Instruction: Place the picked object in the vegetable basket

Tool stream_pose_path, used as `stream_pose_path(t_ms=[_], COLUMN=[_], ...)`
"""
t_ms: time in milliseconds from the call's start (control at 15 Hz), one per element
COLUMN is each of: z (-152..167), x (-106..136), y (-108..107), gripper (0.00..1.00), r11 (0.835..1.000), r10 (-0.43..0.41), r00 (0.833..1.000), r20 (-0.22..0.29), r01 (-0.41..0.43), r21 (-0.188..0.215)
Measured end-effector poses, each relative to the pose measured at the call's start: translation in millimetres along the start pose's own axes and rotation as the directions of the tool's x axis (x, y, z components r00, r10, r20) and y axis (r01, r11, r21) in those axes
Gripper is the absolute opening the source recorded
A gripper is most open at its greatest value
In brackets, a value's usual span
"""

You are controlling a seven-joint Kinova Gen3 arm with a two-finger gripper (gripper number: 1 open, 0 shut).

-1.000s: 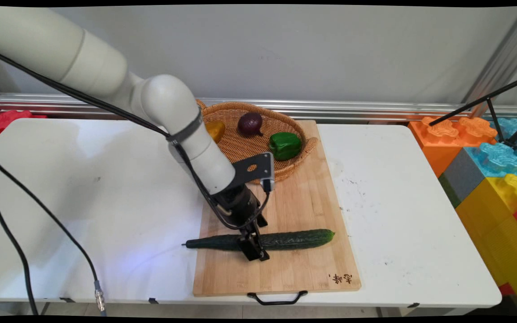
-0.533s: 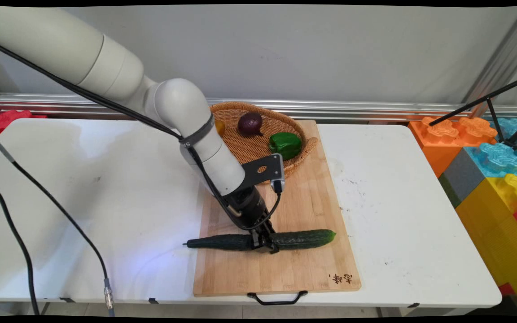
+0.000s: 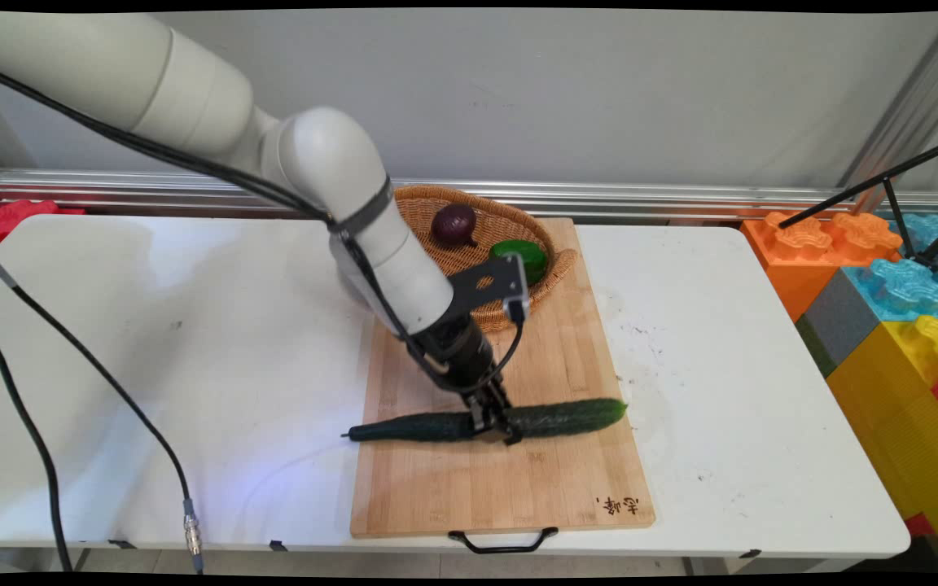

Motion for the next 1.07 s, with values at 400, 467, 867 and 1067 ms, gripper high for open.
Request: stream_pose_path(t_ms=[400, 467, 867, 1067], z=[-63, -72, -119, -120], x=[29, 31, 32, 25], y=[-21, -26, -77, -107], gripper=[0.0, 0.0, 0.0, 0.0], r11=[0.995, 0.993, 0.953, 0.925], r10=[0.026, 0.021, 0.042, 0.048], r00=[0.994, 0.992, 0.982, 0.985], r20=[-0.106, -0.124, -0.184, -0.168], r01=[-0.016, -0.007, 0.017, 0.019], r21=[0.101, 0.119, 0.303, 0.378])
